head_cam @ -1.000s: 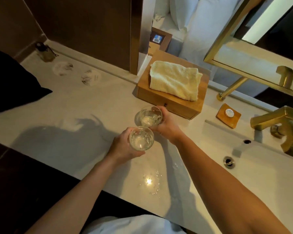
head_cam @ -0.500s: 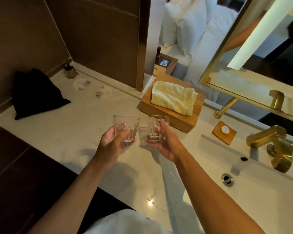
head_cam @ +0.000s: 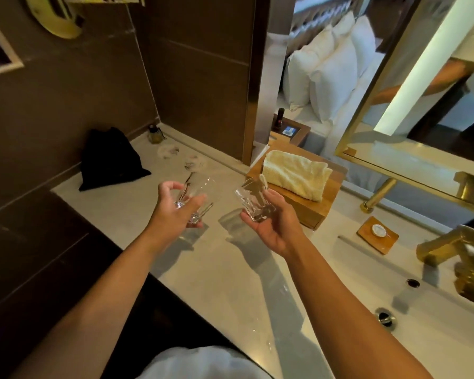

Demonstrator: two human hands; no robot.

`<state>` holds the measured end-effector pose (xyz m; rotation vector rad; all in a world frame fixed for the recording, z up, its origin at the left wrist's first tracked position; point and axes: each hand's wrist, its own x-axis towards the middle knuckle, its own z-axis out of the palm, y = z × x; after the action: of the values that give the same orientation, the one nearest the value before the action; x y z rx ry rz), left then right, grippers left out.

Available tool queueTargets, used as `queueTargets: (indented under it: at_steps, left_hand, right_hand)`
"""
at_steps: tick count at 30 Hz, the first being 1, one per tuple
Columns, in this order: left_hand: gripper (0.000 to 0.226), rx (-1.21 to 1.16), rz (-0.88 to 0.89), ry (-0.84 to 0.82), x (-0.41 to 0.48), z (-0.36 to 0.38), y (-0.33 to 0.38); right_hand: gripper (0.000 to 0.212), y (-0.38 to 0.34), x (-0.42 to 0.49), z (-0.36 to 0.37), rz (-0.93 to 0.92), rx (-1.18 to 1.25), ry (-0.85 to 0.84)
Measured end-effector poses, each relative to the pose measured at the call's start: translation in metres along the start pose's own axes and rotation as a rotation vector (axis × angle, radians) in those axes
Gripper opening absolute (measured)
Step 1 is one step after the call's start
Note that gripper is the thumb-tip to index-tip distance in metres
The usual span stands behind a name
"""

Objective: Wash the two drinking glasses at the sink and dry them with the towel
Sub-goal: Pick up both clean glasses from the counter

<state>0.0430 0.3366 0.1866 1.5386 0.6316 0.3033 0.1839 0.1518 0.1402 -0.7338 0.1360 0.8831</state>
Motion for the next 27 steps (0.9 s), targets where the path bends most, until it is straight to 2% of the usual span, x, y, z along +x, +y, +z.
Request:
queueTargets:
  at_steps: [3,7,11,17,21,23,25,27]
  left_hand:
    - [0.047,0.016,-0.003,0.067,0.012,-0.011,0.002]
    - [0.043,0.138,0.027,0.165,0.040,-0.038,-0.001]
    - [0.044,0.318,0.042,0.174,0.080,-0.073,0.000]
    - [0.053,0.647,0.064,0.042,0.173,-0.131,0.014]
    - [0.057,0.875,0.080,-0.111,0.249,-0.162,0.023]
    - [0.059,0.971,0.113,-0.178,0.284,-0.172,0.025]
    - [0.057,1.060,0.139,-0.228,0.315,-0.175,0.028]
    - [0.059,1.134,0.157,-0.289,0.342,-0.175,0.031]
  right_hand:
    - [0.030,-0.006,0.007,0.016,-0.034,-0.157,0.019]
    - [0.037,-0.010,0.030,0.036,-0.119,-0.488,0.071]
    - [0.040,-0.002,0.078,0.059,-0.124,-0.643,0.109]
    - [0.036,0.027,0.160,0.093,-0.116,-0.620,0.235]
    - [0.032,0.037,0.209,0.122,-0.185,-0.818,0.354]
    - [0.034,0.038,0.230,0.134,-0.236,-0.976,0.404]
    - [0.038,0.036,0.250,0.143,-0.320,-1.246,0.409]
    - [0.039,0.032,0.267,0.153,-0.326,-1.563,0.371]
